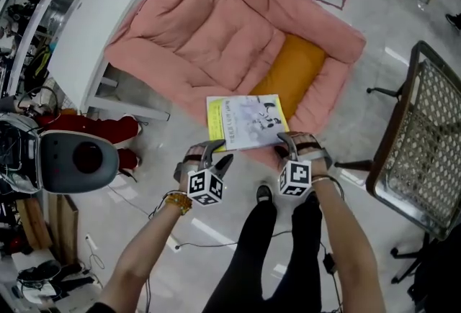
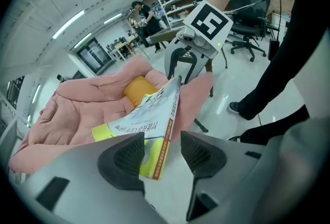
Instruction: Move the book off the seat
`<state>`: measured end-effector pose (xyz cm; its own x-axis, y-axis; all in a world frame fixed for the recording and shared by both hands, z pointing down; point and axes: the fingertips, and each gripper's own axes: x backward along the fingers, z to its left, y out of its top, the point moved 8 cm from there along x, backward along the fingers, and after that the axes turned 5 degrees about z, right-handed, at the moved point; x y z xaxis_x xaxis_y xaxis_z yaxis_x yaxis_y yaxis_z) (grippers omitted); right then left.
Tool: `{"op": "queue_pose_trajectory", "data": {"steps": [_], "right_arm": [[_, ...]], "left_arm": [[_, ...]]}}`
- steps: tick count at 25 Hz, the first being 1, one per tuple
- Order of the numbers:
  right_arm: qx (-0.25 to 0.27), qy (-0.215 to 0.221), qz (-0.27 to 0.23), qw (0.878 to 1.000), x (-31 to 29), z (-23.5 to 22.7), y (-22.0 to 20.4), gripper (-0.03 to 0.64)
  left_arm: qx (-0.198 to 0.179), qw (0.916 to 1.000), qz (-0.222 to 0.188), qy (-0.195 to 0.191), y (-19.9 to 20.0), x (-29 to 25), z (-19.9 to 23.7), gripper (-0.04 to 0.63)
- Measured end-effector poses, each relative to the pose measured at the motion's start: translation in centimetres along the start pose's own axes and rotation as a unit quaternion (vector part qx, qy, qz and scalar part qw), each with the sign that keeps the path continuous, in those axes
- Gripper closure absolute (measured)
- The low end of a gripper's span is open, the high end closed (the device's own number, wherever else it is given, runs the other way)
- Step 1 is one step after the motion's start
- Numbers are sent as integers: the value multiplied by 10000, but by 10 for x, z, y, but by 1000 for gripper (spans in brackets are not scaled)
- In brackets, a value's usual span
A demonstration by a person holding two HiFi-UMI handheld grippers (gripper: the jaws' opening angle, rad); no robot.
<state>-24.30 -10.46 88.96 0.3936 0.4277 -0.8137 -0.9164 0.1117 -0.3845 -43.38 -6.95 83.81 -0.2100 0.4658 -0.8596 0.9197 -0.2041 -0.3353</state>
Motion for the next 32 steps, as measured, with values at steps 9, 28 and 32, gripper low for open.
{"op": "queue_pose_trajectory", "data": {"steps": [9, 28, 32], "right_arm": [[-90, -102, 17, 9999, -4, -9, 1, 414], [319, -1133, 551, 9915, -18, -6, 19, 381], [384, -1192, 686, 9898, -23, -4, 19, 397]], "left_arm": [[42, 10000, 43, 37, -3, -12, 9, 391], [-524, 9977, 414, -69, -4, -25, 10, 391], [-746, 9955, 559, 170, -5, -30, 9, 391]]}}
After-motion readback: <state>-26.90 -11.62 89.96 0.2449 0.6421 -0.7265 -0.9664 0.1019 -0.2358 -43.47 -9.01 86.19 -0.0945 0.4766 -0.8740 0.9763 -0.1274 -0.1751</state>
